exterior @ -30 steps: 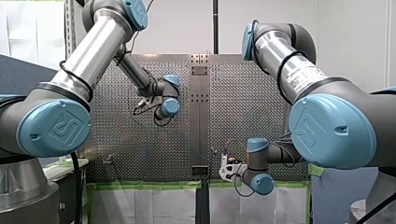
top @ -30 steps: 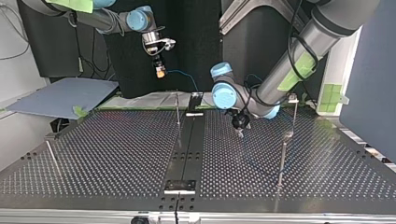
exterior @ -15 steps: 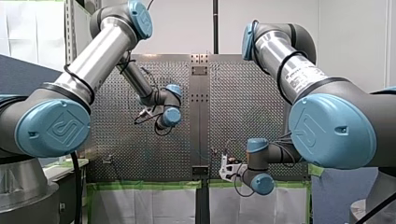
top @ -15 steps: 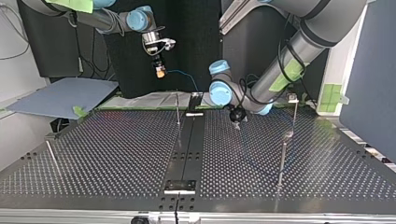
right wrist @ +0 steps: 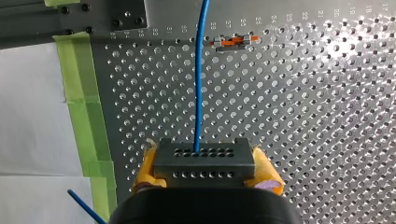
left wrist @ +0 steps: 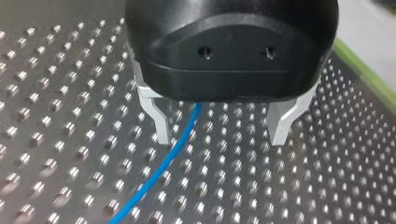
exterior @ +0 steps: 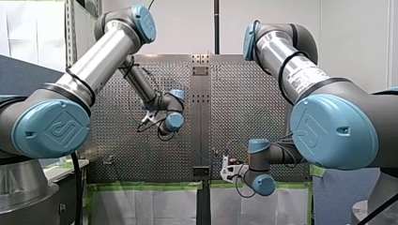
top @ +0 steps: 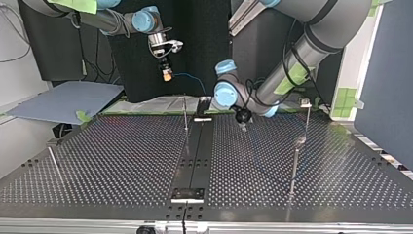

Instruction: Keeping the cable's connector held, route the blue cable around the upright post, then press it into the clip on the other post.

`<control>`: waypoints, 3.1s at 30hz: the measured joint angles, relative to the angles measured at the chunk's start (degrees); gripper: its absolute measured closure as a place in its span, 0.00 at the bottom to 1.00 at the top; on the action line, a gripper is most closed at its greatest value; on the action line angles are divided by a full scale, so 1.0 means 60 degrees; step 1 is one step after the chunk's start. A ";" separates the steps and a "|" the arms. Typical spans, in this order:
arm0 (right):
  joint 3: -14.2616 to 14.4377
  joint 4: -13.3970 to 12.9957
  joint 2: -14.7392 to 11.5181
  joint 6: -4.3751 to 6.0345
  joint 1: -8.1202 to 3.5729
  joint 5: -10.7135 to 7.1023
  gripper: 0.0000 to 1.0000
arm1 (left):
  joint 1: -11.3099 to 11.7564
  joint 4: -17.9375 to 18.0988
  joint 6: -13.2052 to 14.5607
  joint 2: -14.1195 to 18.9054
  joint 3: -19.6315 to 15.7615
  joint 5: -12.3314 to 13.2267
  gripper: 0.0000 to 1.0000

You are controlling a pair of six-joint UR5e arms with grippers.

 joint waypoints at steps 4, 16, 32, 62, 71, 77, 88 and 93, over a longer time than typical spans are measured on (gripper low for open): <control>0.0001 0.0001 -0.0003 0.0000 0.0000 0.0000 1.00 | -0.0071 -0.0056 -0.0171 -0.0136 0.0000 0.0071 0.01; 0.0002 0.0001 -0.0003 -0.0013 0.0008 0.0000 1.00 | -0.0325 -0.0754 -0.0765 -0.0870 0.0192 0.0830 0.01; 0.0000 -0.0004 -0.0003 -0.0030 -0.0019 0.0000 1.00 | -0.0455 -0.1235 -0.2269 -0.1091 0.0359 0.2342 0.01; 0.0000 0.0134 -0.0007 -0.0065 -0.0145 -0.0020 1.00 | -0.0910 -0.2030 -0.5096 -0.1679 0.0662 0.4635 0.01; -0.0001 0.0268 -0.0007 -0.0108 -0.0233 -0.0013 1.00 | -0.0943 -0.1962 -0.5996 -0.1680 0.0665 0.5529 0.01; -0.0025 0.0267 -0.0007 -0.0126 -0.0237 -0.0001 1.00 | -0.0954 -0.1962 -0.6540 -0.1680 0.0667 0.5774 0.01; -0.0100 0.0262 -0.0006 -0.0099 -0.0297 0.0002 1.00 | -0.0937 -0.2073 -0.7572 -0.1675 0.0663 0.6064 0.01; -0.0101 0.0349 -0.0005 -0.0111 -0.0435 0.0163 1.00 | -0.0901 -0.2069 -0.7774 -0.1678 0.0662 0.6231 0.01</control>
